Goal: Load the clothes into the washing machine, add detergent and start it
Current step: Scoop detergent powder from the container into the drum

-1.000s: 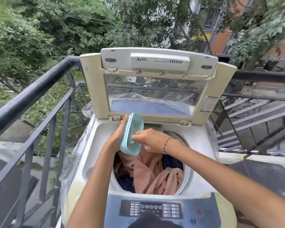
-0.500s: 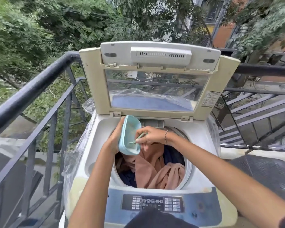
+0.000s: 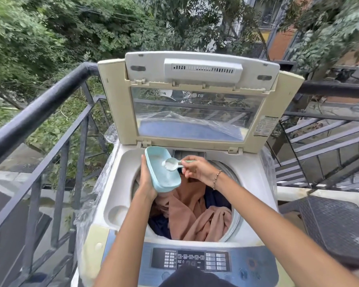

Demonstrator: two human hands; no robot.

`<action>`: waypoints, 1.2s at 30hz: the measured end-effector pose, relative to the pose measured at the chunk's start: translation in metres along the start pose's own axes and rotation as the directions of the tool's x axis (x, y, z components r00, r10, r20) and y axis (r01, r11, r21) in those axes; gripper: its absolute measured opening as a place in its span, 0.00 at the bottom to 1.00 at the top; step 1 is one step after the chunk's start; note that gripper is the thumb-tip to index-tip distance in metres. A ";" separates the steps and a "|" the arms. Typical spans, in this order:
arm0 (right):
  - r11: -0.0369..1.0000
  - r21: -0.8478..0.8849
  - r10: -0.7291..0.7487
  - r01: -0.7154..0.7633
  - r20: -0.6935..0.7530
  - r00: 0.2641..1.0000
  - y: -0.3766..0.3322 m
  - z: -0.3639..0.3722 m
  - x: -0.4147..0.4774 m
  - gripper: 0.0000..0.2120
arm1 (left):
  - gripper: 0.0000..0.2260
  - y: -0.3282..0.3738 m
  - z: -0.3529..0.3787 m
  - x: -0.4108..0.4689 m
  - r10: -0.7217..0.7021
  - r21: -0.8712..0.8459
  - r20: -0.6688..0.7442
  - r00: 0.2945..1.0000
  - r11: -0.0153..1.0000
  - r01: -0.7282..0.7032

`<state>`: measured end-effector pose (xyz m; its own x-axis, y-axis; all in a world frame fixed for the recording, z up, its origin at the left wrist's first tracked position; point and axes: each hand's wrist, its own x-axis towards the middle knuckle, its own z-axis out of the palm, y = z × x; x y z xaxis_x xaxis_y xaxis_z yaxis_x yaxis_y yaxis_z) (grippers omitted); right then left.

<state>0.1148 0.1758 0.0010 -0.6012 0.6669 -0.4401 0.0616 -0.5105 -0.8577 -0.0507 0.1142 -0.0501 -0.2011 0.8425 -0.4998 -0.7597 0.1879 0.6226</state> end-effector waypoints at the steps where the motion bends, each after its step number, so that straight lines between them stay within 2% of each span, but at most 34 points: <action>1: 0.999 0.036 -0.010 0.012 -0.047 0.999 -0.003 -0.005 0.002 0.07 | 0.32 -0.001 -0.001 0.001 0.018 0.009 -0.017 1.000 1.000 -0.018; 4: 0.993 0.099 -0.039 0.061 -0.210 0.977 -0.011 -0.021 0.007 0.08 | 0.29 -0.004 -0.004 0.002 0.016 0.022 -0.091 0.996 1.000 -0.014; 12: 0.996 0.028 -0.056 0.079 -0.483 0.874 -0.006 -0.042 0.029 0.10 | 0.27 -0.006 -0.005 0.004 0.023 -0.011 -0.121 0.992 1.000 -0.025; 15: 0.995 -0.053 -0.102 0.088 -0.531 0.841 0.004 -0.040 0.038 0.10 | 0.26 -0.004 -0.005 0.005 0.019 -0.031 -0.121 0.992 0.999 -0.023; 18: 0.963 -0.261 -0.210 0.069 -0.567 0.796 0.015 -0.036 0.043 0.11 | 0.27 -0.004 -0.006 0.006 -0.003 -0.057 -0.115 0.993 0.998 -0.004; 22: 0.807 -0.586 -0.434 0.074 -0.505 0.746 0.028 -0.032 0.036 0.10 | 0.27 -0.006 -0.008 0.007 -0.015 -0.043 -0.118 0.993 0.999 0.010; 25: 0.670 -0.738 -0.539 0.078 -0.412 0.735 0.031 -0.034 0.032 0.07 | 0.26 -0.008 -0.008 0.007 -0.019 -0.038 -0.120 0.993 0.999 0.015; 30: 0.433 -0.895 -0.653 0.108 -0.229 0.722 0.031 -0.035 0.030 0.10 | 0.27 -0.010 -0.009 0.008 -0.017 -0.052 -0.106 0.994 0.999 0.011; 34: 0.177 -0.979 -0.755 0.102 -0.069 0.652 0.034 -0.035 0.027 0.13 | 0.28 -0.012 -0.008 0.008 -0.024 -0.087 -0.083 0.996 0.996 0.017; 36: 0.117 -0.989 -0.773 0.094 -0.031 0.634 0.036 -0.036 0.026 0.12 | 0.28 -0.012 -0.007 0.008 -0.026 -0.090 -0.088 0.996 0.996 0.018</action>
<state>0.1302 0.1943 -0.0507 -0.4040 0.8343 0.3752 0.7386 0.5395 -0.4043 -0.0471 0.1154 -0.0659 -0.2349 0.7896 -0.5669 -0.8156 0.1571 0.5568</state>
